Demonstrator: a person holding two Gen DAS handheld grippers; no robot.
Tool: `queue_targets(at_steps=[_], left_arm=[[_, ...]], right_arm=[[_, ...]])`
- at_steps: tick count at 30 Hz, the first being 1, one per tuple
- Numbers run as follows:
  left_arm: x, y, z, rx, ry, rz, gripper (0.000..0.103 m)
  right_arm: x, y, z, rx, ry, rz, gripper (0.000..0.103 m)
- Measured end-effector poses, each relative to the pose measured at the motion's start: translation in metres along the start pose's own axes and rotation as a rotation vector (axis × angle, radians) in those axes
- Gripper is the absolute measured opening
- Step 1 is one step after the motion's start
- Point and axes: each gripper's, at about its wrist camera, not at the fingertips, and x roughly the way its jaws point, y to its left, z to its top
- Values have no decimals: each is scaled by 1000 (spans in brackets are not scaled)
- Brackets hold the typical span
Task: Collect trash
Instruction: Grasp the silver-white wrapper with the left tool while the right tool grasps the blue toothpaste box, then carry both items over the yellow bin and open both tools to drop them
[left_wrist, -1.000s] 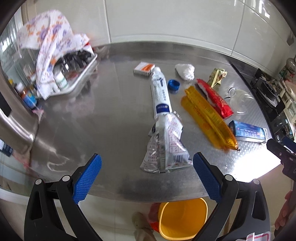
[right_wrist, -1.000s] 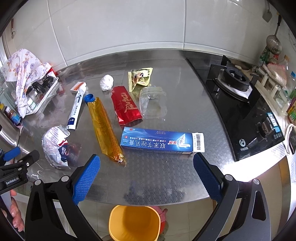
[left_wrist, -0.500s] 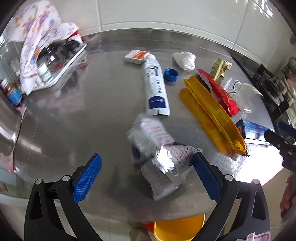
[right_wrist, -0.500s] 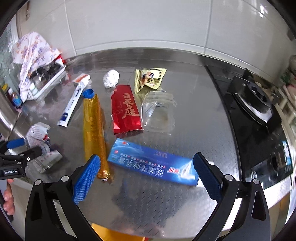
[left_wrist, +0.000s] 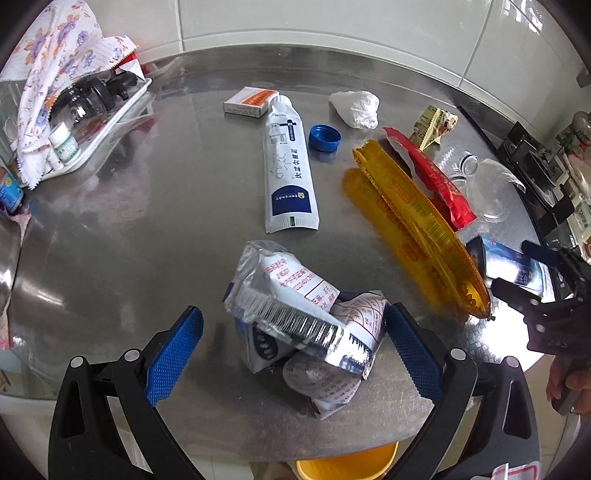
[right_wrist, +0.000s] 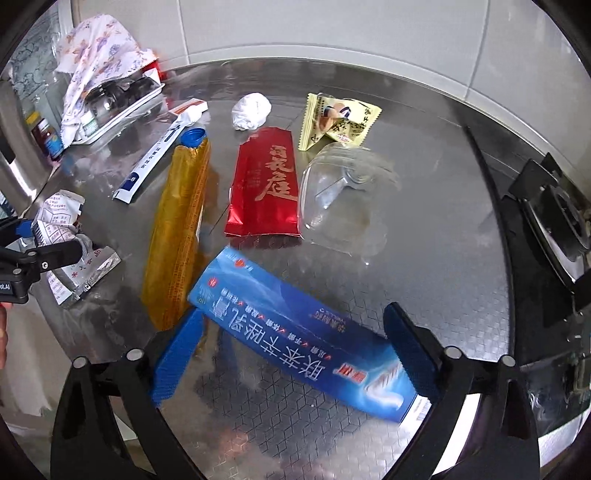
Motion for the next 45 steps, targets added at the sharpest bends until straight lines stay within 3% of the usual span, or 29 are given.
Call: queue_targets(at_steps=[3,6,8,10,12,16,25,33,38,45], left_arm=[[6,-2,0,3,18,-19,99],[8,-2,-1,2,20,-26,98],[9,-2,-3,2,28,-47,93],[9,-4,-6,14,33,-84,74],[8,-8,-8,36,33,-92,66],[4,-11,-11,82,16,-85,62],[-20,1,-6,120,-23,-90,61],[-48,6,-7,230,-71,-166,61],[-58,0,-25,309,-70,-220,61],[-73,-12,-60,351,-61,-238,61]], right_arm=[[3,1,-4,-8,-5,11,86],[-4,3,-4,4,-16,15,63],[-7,0,-5,26,-17,30,50],[-10,-3,-8,69,-19,50,48],[-13,-6,-11,114,-21,67,47],[-19,-6,-20,205,-40,88,46],[-44,5,-29,339,-93,78,46],[-80,24,-40,396,-152,14,46],[-99,45,-67,424,-159,-19,46],[-117,62,-113,443,-156,-17,46]])
